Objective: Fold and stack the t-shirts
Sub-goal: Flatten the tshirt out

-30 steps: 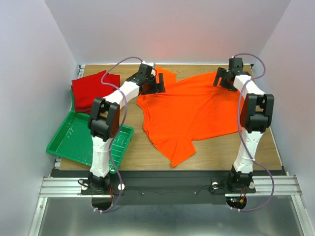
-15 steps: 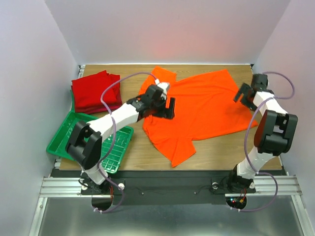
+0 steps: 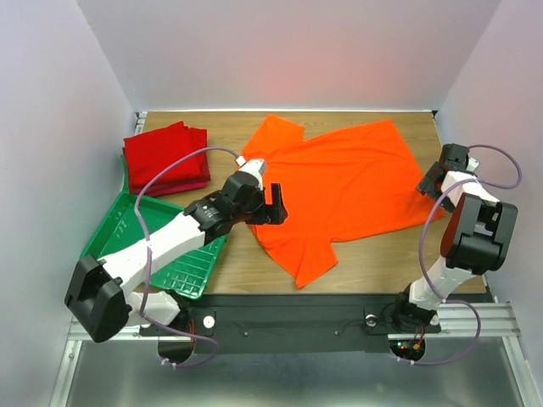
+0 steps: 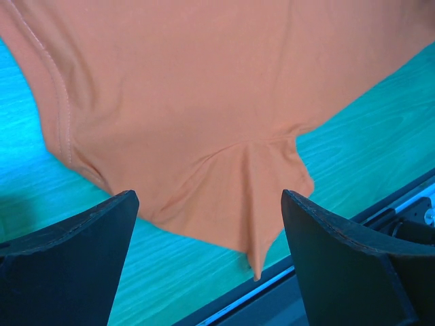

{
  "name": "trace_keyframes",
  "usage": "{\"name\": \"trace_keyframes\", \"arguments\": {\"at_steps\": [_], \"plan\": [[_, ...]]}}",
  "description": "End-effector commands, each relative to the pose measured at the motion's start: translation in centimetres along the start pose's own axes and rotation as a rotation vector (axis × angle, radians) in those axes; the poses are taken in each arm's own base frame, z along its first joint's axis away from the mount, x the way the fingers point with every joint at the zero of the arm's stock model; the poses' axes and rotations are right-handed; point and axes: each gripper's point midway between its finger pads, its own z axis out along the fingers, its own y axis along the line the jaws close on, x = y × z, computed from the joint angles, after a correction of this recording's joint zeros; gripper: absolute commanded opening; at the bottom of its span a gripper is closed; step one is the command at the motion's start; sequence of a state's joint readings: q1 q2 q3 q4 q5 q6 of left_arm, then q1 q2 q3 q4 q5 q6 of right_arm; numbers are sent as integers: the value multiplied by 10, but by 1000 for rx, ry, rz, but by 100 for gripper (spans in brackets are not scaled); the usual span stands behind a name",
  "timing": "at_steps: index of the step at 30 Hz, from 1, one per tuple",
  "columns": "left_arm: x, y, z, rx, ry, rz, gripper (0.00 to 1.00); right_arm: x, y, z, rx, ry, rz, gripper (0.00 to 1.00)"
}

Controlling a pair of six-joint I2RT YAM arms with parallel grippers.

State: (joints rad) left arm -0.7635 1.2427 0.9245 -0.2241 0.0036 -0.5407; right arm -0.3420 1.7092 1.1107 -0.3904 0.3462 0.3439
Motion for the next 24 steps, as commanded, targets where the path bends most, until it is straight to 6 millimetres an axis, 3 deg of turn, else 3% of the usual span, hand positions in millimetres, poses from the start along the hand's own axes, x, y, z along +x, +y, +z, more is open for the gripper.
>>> {"name": "trace_keyframes", "arguments": {"at_steps": [1,11,24], "plan": [[-3,2,-11,-24,-36,-17,99,-16,-20,-7,57,-89,72,83],[4,-3,-11,-21,-22,-25,99,14,-28,1,68,-56,79,68],[5,-10,0,-15,10,46,99,21,-28,18,95,-44,72,58]]}}
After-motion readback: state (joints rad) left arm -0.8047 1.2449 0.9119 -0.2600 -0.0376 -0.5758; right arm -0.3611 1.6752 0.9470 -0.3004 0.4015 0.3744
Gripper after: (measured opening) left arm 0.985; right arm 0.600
